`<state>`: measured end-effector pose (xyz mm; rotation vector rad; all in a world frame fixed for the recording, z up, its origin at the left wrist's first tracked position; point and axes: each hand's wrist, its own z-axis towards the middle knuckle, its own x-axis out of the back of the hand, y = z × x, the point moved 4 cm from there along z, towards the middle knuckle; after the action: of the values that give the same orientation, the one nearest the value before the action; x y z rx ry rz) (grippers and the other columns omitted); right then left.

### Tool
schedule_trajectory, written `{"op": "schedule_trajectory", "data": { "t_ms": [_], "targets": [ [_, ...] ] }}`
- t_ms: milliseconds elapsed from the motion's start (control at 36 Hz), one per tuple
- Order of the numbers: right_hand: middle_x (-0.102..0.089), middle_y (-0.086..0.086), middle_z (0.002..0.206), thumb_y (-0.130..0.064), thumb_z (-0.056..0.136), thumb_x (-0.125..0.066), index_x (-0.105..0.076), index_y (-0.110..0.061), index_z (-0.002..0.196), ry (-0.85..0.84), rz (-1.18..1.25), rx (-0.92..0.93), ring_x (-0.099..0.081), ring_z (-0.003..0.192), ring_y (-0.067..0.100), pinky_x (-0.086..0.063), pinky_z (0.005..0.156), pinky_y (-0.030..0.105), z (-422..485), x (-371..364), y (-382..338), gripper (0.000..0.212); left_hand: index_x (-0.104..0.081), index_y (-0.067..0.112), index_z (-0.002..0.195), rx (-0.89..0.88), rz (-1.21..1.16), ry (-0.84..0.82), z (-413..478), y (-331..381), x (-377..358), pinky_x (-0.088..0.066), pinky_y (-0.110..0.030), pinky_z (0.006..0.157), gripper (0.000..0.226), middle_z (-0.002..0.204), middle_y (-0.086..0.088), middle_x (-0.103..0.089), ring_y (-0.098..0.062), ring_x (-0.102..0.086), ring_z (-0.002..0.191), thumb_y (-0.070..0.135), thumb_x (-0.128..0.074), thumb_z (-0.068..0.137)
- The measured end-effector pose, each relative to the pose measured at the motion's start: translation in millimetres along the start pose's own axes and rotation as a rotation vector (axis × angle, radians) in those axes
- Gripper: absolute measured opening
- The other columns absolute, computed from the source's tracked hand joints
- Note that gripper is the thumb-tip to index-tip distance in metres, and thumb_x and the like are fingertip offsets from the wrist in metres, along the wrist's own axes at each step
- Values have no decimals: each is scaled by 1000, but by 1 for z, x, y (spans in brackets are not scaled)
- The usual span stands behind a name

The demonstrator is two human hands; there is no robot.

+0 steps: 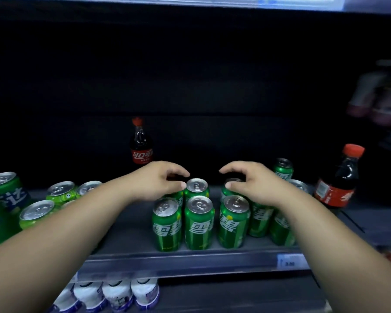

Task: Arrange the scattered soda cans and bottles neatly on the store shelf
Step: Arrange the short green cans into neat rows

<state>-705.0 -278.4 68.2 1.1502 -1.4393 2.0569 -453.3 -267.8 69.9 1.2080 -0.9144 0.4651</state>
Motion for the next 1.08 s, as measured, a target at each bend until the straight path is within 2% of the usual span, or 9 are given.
{"op": "schedule_trajectory", "data": {
  "t_ms": [167, 222, 278, 333, 444, 611, 694, 833, 1083],
  "targets": [
    [-66, -18, 103, -46, 79, -78, -67, -42, 102, 35, -63, -25, -58, 77, -13, -44, 73, 22, -46, 16, 15, 26, -67, 35, 115, -121, 219, -6, 12, 37, -11, -49, -29, 94, 31, 115, 16, -64, -4, -59, 107, 39, -71, 84],
    [-63, -21, 108, -69, 67, -71, -65, -44, 108, 41, -131, -35, -56, 97, -10, -44, 98, 34, -55, 12, 20, 48, -65, 34, 120, -119, 242, -26, 19, 48, -17, -48, -28, 95, 36, 120, 13, -63, -6, -58, 109, 39, -71, 84],
    [-60, -21, 121, -78, 61, -69, -64, -44, 115, 40, -202, -19, -49, 123, 4, -22, 119, 52, -64, 7, 21, 65, -64, 33, 122, -133, 257, -71, 25, 60, -25, -47, -29, 97, 38, 122, 10, -64, -8, -58, 110, 37, -72, 84],
    [-54, -21, 136, -68, 66, -77, -62, -43, 122, 67, -242, -18, -33, 141, 8, 2, 123, 51, -72, 4, 20, 63, -65, 33, 122, -174, 288, -110, 29, 74, -33, -48, -28, 95, 40, 119, 9, -65, -8, -59, 107, 33, -74, 82],
    [-45, -18, 149, -52, 78, -77, -57, -41, 132, 111, -340, -34, -17, 151, 14, 12, 121, 48, -84, 2, 21, 59, -68, 31, 116, -236, 242, -220, 27, 92, -52, -47, -14, 73, 43, 105, 9, -69, 8, -60, 80, 23, -81, 75],
    [-51, -17, 144, -23, 92, -67, -54, -36, 135, 177, -379, -40, -38, 140, 15, -6, 124, 52, -94, 4, 32, 47, -61, 30, 131, -324, 414, -250, 18, 102, -74, -43, -31, 100, 64, 135, 7, -59, -13, -54, 120, 30, -84, 72],
    [-53, -11, 143, -28, 92, -67, -48, -33, 140, 192, -388, -87, -46, 132, 19, -25, 119, 49, -93, 8, 32, 51, -63, 32, 127, -341, 482, -188, 16, 103, -76, -47, -33, 94, 58, 124, 7, -61, -13, -56, 112, 43, -81, 72],
    [-59, -7, 132, -40, 89, -69, -57, -25, 128, 201, -460, -84, -53, 123, 23, -33, 114, 49, -86, 7, 33, 44, -67, 30, 105, -327, 733, -77, 15, 101, -74, -50, -38, 82, 57, 93, 8, -58, -16, -58, 89, 72, -66, 67],
    [-59, -5, 97, -47, 84, -72, -45, -26, 102, 200, -406, -136, -56, 95, 24, -40, 77, 35, -76, 9, 31, 38, -68, 31, 105, -223, 529, -158, 17, 88, -64, -53, -34, 81, 44, 96, 11, -67, -12, -62, 90, 62, -70, 74]
  ]
}}
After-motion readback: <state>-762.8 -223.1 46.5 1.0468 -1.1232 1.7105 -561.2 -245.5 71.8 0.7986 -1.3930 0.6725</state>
